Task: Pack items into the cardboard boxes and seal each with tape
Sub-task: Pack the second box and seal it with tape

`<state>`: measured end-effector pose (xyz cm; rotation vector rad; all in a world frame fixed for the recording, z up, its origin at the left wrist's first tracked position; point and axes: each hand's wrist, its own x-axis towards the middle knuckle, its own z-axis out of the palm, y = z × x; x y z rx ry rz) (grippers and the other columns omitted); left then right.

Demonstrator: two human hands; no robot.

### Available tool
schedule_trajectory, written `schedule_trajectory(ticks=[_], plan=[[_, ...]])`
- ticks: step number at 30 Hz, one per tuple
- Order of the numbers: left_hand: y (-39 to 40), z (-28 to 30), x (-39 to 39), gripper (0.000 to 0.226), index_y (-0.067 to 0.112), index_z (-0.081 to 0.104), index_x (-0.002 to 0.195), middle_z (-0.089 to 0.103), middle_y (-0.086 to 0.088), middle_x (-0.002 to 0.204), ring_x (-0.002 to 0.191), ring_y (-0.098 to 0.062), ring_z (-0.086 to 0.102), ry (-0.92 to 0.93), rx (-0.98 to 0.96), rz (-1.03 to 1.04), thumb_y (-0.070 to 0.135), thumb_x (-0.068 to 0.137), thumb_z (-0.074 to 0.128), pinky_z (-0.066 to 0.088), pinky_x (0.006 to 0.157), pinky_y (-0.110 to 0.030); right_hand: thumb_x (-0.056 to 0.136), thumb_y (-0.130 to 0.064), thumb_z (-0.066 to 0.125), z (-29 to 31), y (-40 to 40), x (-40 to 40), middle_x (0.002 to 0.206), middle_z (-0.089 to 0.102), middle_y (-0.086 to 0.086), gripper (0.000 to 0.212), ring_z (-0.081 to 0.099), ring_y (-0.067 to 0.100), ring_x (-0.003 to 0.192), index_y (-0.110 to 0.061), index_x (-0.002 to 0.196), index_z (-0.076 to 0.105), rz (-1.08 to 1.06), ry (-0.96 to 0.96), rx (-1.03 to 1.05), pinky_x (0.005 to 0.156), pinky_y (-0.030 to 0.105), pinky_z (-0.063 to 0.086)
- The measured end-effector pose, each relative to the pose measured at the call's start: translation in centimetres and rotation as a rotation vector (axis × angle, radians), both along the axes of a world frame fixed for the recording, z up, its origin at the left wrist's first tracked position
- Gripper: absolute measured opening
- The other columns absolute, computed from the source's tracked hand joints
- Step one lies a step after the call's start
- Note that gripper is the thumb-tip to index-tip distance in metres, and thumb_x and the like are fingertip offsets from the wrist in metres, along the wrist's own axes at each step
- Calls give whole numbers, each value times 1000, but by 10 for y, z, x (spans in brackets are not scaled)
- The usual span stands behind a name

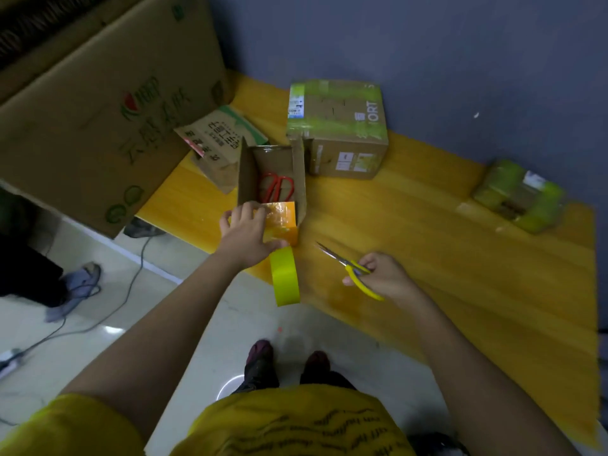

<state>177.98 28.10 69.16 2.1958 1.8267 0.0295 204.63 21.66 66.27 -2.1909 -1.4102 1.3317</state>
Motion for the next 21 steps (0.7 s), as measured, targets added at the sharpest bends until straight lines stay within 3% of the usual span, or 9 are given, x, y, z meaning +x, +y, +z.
schedule_trajectory(ticks=[2, 5, 7, 9, 14, 18, 20, 21], plan=[[3, 1, -7, 94, 18, 28, 147, 24, -7, 151, 142, -27, 17, 70, -63, -76, 73, 76, 55, 6, 115, -53, 64, -33, 89, 24, 6, -11, 96, 60, 4, 51, 58, 16, 88, -8, 101, 64, 90, -107, 16, 65, 25, 42], [8, 2, -11, 105, 19, 20, 149, 15, -5, 156, 146, -25, 9, 139, -109, -177, 80, 70, 52, -7, 114, -55, 65, -42, 87, 50, 19, -32, 96, 66, 13, 49, 62, 26, 94, -6, 93, 68, 206, -173, 5, 73, 34, 50], [11, 0, -12, 106, 21, 17, 150, 12, -3, 157, 146, -24, 6, 160, -128, -227, 81, 70, 52, -10, 113, -56, 68, -51, 82, 57, 31, -42, 67, 55, 6, 45, 55, 23, 73, -11, 66, 62, 317, -263, -53, 55, 32, 41], [13, -3, -14, 109, 21, 13, 152, 8, -1, 159, 147, -22, 3, 181, -153, -255, 80, 70, 54, -11, 113, -57, 73, -57, 75, 65, 42, -51, 59, 40, 0, 53, 43, 16, 62, -14, 57, 48, 388, -321, -120, 48, 28, 28], [15, -13, -27, 115, 21, 7, 153, 2, 2, 160, 147, -21, 2, 170, -195, -294, 78, 68, 58, -8, 113, -60, 76, -64, 67, 73, 65, -57, 81, 56, 2, 57, 55, 20, 81, -8, 87, 64, 454, -341, -240, 60, 28, 37], [17, -17, -28, 123, 20, 3, 154, -3, 2, 161, 148, -20, -1, 142, -228, -318, 81, 63, 59, -9, 113, -60, 78, -67, 63, 74, 82, -61, 94, 54, 3, 56, 54, 22, 90, -12, 87, 58, 527, -373, -308, 67, 29, 40], [18, -18, -28, 125, 19, 1, 154, -6, 3, 161, 148, -19, -2, 143, -242, -328, 81, 63, 60, -10, 112, -60, 78, -68, 61, 72, 90, -63, 102, 53, 2, 54, 52, 21, 94, -15, 87, 57, 574, -374, -358, 77, 31, 44], [18, -19, -29, 125, 19, 0, 154, -7, 3, 161, 148, -19, -3, 142, -248, -330, 81, 63, 60, -10, 112, -60, 79, -68, 60, 72, 93, -64, 107, 51, 1, 56, 51, 21, 100, -15, 97, 59, 593, -376, -380, 85, 32, 45]])
